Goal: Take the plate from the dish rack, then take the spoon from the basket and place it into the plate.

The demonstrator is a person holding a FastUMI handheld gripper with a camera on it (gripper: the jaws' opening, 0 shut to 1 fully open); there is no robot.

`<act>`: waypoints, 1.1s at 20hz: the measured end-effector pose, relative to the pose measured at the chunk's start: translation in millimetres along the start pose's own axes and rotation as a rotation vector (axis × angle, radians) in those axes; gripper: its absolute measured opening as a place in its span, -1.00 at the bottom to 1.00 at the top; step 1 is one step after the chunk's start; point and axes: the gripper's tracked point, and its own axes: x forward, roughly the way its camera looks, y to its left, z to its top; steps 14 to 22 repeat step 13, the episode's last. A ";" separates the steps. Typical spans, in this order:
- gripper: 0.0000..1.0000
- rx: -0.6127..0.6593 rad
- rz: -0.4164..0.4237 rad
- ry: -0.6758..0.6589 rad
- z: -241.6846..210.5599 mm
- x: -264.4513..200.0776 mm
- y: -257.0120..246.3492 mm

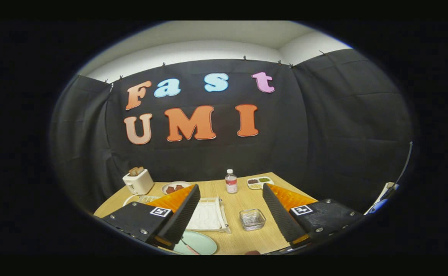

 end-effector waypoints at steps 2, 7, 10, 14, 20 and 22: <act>0.95 0.001 -0.001 0.001 -1.0 0.4 -0.6; 0.95 0.007 -0.004 0.004 -2.8 1.2 -3.0; 0.95 0.011 -0.007 0.001 -3.3 2.7 -4.0; 0.95 0.017 -0.007 0.004 -4.0 2.8 -5.0; 0.95 0.017 -0.007 0.004 -4.0 2.8 -5.0; 0.95 0.017 -0.007 0.004 -4.0 2.8 -5.0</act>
